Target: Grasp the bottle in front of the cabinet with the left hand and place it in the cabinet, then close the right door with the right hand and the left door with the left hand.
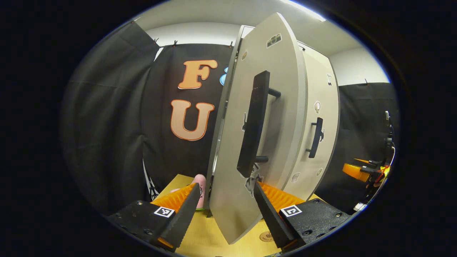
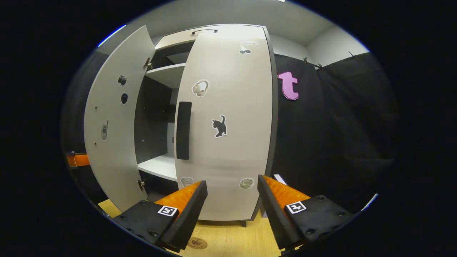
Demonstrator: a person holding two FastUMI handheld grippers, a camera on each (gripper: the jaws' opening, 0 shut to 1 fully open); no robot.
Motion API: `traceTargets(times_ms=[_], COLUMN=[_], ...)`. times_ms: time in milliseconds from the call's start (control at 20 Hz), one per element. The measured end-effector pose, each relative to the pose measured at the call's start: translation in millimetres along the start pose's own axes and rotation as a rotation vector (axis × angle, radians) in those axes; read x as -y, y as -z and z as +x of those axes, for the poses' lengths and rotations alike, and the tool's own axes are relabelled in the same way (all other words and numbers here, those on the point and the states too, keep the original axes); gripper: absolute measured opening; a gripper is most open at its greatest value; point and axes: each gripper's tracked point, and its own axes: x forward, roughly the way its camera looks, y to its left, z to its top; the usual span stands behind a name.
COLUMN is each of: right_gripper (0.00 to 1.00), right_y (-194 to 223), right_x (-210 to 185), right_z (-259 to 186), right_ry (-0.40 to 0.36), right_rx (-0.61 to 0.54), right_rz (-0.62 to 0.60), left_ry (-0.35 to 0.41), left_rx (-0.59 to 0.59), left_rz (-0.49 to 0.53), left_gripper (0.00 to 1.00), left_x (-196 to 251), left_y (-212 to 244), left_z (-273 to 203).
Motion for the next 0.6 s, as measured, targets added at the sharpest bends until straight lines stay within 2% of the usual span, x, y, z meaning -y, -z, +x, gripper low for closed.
traceTargets(times_ms=[150,350,600], right_gripper=[0.94,0.94,0.95], right_y=[-7.8,-10.1,-2.9], right_x=[12.9,34.2,64.4], right_z=[-5.1,-5.0,-3.8], right_ry=[-0.015,-0.024,-0.02], right_rx=[0.02,0.031,0.036], right_rz=[0.007,0.026,0.075], left_ry=[0.007,-0.021,-0.024], left_rx=[-0.001,-0.014,-0.022], left_rz=[-0.01,-0.02,-0.007], left_gripper=[0.93,0.93,0.93], left_x=[14.1,23.2,38.0], left_y=[2.5,7.6,11.0], left_z=[9.4,21.6,38.6])
